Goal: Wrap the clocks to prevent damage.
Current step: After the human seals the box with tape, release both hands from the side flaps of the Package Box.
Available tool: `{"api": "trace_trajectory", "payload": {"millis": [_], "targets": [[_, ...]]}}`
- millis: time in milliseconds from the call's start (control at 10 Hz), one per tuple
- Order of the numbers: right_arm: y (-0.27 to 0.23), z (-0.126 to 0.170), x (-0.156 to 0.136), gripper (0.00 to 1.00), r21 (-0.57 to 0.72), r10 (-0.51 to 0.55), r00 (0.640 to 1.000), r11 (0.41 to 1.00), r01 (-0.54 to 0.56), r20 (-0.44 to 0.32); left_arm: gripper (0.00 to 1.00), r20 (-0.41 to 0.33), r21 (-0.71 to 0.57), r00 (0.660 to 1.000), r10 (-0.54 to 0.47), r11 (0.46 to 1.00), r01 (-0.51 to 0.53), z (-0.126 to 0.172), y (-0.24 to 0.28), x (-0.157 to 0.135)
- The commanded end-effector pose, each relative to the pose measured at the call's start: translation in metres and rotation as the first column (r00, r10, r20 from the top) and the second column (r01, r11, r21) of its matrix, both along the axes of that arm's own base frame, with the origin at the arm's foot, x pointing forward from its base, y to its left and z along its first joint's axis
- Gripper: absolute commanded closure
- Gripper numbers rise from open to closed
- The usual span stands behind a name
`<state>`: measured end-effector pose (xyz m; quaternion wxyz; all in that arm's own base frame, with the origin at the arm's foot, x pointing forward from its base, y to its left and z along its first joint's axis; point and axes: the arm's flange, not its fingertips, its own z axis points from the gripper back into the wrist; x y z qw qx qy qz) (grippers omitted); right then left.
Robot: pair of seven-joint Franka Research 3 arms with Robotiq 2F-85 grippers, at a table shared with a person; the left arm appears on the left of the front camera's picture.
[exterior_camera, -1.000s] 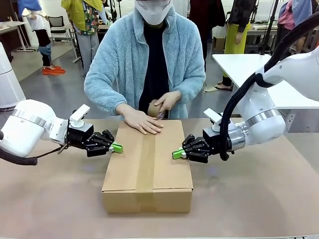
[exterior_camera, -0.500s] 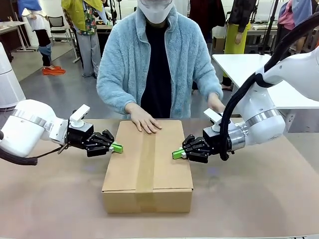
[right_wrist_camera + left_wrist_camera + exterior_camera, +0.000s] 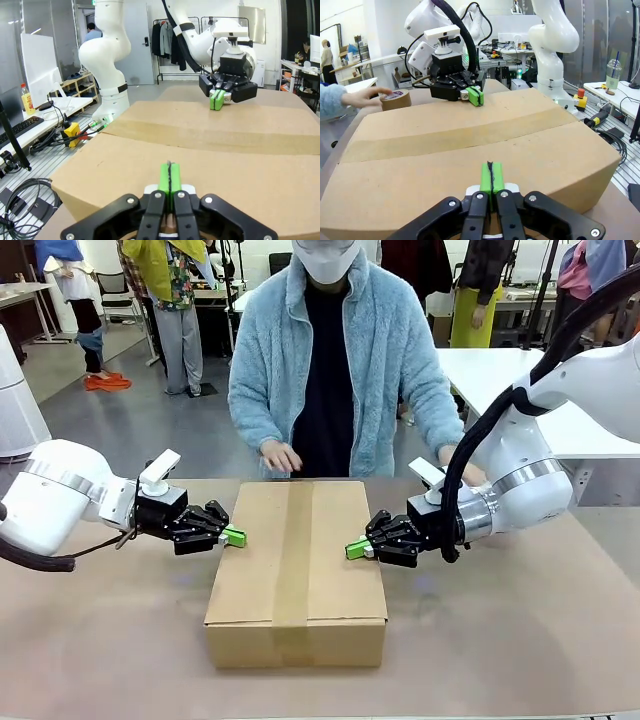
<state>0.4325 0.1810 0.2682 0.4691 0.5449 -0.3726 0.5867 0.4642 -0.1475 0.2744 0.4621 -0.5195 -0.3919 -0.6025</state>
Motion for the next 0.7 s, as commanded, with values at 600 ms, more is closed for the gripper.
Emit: {"api": "trace_trajectory", "payload": {"millis": [600], "targets": [[-0.018,0.118,-0.042,0.99,-0.263,0.011,0.988,0.964,0.030,0.152,1.00,0.000,0.274,1.000,0.017,0.961,-0.017,0.105,0.015,-0.008]]}}
